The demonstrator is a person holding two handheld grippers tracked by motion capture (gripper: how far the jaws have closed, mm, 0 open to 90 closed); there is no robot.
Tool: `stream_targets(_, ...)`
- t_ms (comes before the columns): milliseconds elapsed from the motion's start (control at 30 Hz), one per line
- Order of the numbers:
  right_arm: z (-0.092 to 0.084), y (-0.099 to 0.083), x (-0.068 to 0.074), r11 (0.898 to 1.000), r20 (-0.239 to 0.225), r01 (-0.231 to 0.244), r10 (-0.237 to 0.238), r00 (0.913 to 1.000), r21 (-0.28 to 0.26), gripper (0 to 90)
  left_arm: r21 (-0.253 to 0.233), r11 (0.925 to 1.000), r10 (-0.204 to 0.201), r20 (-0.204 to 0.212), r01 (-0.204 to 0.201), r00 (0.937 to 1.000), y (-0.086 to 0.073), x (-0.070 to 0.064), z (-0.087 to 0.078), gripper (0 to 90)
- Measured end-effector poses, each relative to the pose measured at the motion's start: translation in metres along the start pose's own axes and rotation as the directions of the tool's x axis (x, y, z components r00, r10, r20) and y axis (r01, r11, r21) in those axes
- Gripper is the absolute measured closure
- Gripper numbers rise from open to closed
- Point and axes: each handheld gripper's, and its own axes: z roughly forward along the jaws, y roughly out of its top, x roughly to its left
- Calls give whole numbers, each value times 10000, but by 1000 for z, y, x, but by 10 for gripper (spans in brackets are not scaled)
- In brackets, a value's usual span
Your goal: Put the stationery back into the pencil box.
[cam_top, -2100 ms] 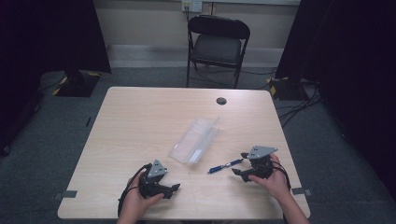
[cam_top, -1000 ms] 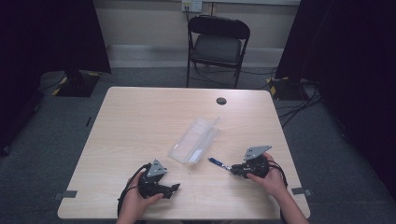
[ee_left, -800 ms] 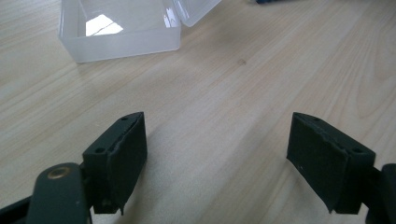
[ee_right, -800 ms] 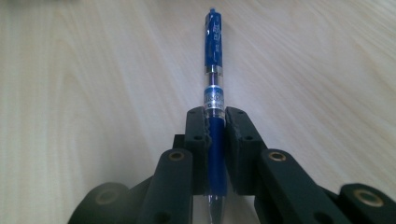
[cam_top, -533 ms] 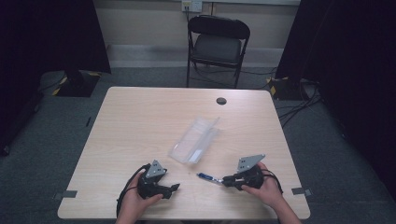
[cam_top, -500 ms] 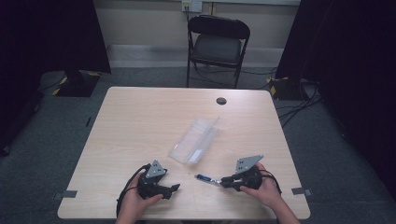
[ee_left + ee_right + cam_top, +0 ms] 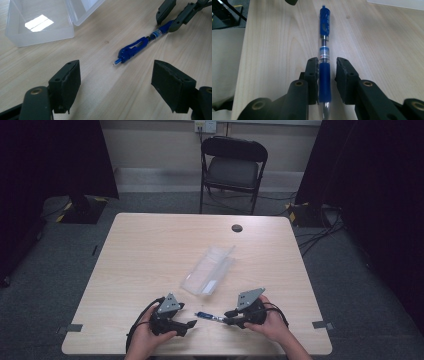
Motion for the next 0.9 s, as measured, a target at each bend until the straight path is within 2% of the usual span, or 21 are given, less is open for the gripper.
stream_targets(100, -6, -2, 0, 9999, 145, -7, 9, 9999, -112, 640, -8, 9999, 104, 111, -104, 9999, 1, -1, 2, 240)
stream_targets(200, -15, -7, 1, 9991, 266, -234, 244, 9993, -347, 542, 24, 9998, 201, 129, -201, 9997, 3, -2, 5, 242)
stream_targets(333, -30, -19, 3, 9979, 892, -487, 523, 9946, -420, 429, -143, 9995, 280, 331, -275, 9991, 4, -3, 10, 243)
stream_targets(433, -44, -34, 5, 9960, 1234, -793, 837, 9888, -405, 370, -62, 9991, 427, 277, -425, 9987, 8, -3, 13, 245)
stream_targets(467, -46, -37, 5, 9952, 1269, -892, 937, 9875, -404, 362, -214, 9990, 401, 361, -393, 9985, 8, -3, 16, 246)
stream_targets(533, -55, -47, 7, 9930, 1569, -1131, 1172, 9806, -345, 335, -202, 9985, 522, 400, -514, 9978, 10, -2, 20, 250)
stream_targets(600, -59, -53, 8, 9920, 1691, -1230, 1258, 9775, -269, 326, -28, 9987, 501, 452, -500, 9977, 13, -2, 24, 254)
stream_targets(733, -66, -66, 7, 9819, 1730, -1782, 1867, 9671, -634, 323, -216, 9970, 752, 592, -740, 9954, 18, -3, 31, 254)
stream_targets(833, -68, -72, 6, 9793, 1864, -1951, 2017, 9616, -529, 327, 192, 9956, 907, 579, -920, 9942, 21, -4, 37, 243)
stream_targets(900, -69, -75, 5, 9768, 1969, -2096, 2143, 9567, -447, 321, 508, 9948, 856, 564, -884, 9947, 22, -4, 39, 257)
